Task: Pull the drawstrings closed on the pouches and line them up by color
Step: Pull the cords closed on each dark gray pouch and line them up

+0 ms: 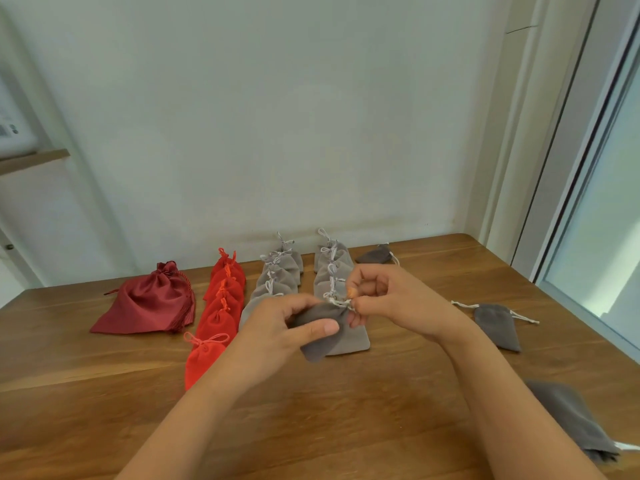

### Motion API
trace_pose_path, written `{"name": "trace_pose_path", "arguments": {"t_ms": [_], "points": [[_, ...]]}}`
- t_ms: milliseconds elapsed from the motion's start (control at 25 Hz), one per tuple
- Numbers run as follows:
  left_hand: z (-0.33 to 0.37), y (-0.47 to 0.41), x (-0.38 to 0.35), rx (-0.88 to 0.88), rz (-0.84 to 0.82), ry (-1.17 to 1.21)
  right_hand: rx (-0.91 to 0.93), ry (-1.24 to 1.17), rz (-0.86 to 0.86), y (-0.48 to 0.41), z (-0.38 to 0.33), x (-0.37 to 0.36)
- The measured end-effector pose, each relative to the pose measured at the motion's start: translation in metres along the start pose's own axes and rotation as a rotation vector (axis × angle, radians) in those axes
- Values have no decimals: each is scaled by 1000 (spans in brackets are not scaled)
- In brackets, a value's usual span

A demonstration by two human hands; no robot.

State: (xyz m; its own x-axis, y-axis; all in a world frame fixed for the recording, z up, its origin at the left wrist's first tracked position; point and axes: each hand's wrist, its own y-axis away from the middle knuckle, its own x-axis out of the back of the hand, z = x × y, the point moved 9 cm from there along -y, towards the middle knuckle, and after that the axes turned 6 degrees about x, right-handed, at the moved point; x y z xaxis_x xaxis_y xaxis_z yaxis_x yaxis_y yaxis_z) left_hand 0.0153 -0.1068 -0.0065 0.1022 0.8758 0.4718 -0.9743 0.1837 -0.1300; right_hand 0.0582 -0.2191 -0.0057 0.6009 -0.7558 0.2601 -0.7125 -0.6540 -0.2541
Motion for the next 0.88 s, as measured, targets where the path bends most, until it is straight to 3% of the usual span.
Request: {"name": "trace_pose_path", "arguments": {"t_ms": [120, 280, 360, 520, 760, 880], "points": [[1, -17, 5, 71, -35, -11, -151, 27, 70, -9, 18, 30], [-13, -71, 35, 284, 204, 9, -378, 591, 371, -37, 65, 101], [-11, -104, 44, 309, 281, -56, -405, 737, 289, -55, 93, 103], [-18, -174, 31, 355, 257, -192, -502, 997, 36, -62, 146, 102], [-51, -247, -13, 523, 134, -399, -461, 982, 5, -39, 127, 134], [-79, -250, -46, 664, 85, -178, -519, 903, 117, -15, 112, 161]]}}
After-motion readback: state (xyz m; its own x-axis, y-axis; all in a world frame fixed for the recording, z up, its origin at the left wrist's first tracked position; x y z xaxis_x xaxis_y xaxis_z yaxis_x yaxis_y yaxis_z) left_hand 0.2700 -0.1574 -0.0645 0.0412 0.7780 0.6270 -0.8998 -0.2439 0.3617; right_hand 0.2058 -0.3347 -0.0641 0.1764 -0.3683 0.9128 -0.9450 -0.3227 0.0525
